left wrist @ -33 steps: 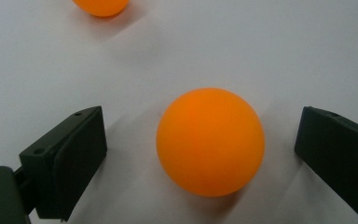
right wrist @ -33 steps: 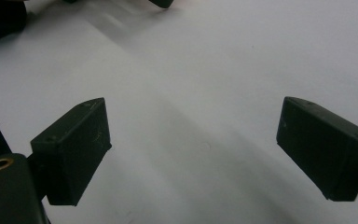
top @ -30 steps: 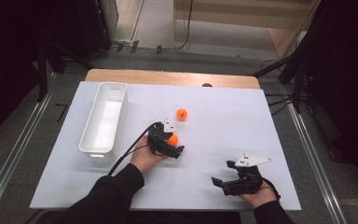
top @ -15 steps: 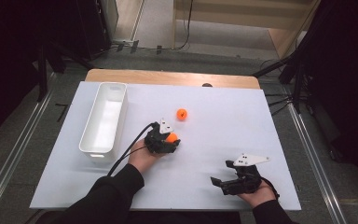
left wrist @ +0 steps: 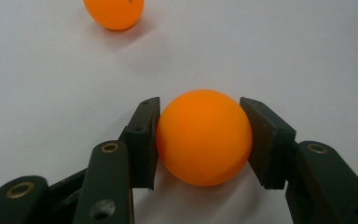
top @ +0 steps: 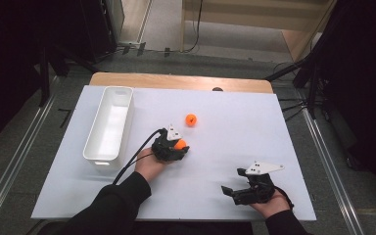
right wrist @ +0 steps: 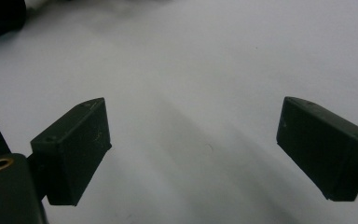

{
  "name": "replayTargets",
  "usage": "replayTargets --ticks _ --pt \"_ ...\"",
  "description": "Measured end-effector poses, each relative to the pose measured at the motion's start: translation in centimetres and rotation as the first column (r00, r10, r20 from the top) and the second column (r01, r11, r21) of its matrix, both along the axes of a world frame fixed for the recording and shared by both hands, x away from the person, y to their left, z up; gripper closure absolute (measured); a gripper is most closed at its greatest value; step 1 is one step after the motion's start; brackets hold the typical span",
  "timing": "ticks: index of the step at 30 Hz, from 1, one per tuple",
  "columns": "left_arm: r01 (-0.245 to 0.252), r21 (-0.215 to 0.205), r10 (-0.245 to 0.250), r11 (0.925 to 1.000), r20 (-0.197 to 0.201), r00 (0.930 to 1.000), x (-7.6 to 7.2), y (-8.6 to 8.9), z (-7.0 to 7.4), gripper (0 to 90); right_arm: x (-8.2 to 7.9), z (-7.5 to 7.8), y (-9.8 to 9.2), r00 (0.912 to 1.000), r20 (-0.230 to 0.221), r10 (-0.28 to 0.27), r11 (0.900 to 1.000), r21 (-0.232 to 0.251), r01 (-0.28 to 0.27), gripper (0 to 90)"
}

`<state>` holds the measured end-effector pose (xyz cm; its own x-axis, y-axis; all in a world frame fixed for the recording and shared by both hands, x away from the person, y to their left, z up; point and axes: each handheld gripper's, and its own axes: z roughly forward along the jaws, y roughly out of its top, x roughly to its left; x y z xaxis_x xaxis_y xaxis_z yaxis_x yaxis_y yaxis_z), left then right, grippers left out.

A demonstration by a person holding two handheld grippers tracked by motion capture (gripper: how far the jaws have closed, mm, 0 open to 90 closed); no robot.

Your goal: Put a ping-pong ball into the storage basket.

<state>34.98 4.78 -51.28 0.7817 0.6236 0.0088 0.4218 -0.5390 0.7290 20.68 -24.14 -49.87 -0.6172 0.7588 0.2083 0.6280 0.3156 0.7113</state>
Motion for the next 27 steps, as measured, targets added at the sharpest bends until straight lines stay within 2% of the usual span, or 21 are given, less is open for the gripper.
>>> replayTargets --ticks 5,8,9,11,16,20,27 --pt "0.007 -0.005 -0.007 1.0000 -0.021 0.9998 0.1 0.2 0.2 50.8 0.0 0.1 0.0 1.0000 0.001 0.000 1.000 0.001 0.000 8.4" --pt "0.011 -0.032 -0.013 0.9994 -0.063 0.9979 0.2 0.4 0.4 50.9 -0.1 0.1 0.0 1.0000 0.007 -0.001 1.000 -0.001 0.001 8.4" --pt "0.011 -0.053 -0.015 0.9985 -0.081 0.9966 0.2 0.4 0.5 50.8 -0.1 0.1 0.0 1.0000 0.007 -0.001 1.000 0.000 0.001 8.4" --pt "0.011 -0.071 -0.018 0.9974 -0.095 0.9954 0.2 0.5 0.8 50.8 -0.1 0.2 0.0 1.0000 0.003 0.000 1.000 0.003 0.000 8.4" --pt "0.016 -0.088 -0.025 0.9960 -0.099 0.9948 0.2 0.7 1.2 50.8 -0.2 0.2 -0.1 0.9999 0.010 0.004 1.000 0.004 -0.005 8.5" --pt "0.032 -0.076 -0.038 0.9966 -0.079 0.9961 0.1 1.0 1.8 50.8 -0.3 0.2 -0.1 0.9999 0.014 0.004 1.000 0.005 -0.004 8.4" --pt "0.048 -0.068 -0.054 0.9965 -0.080 0.9954 -0.1 1.6 2.6 50.7 -0.2 0.3 -0.1 0.9999 0.013 0.007 1.000 0.005 -0.007 8.4"
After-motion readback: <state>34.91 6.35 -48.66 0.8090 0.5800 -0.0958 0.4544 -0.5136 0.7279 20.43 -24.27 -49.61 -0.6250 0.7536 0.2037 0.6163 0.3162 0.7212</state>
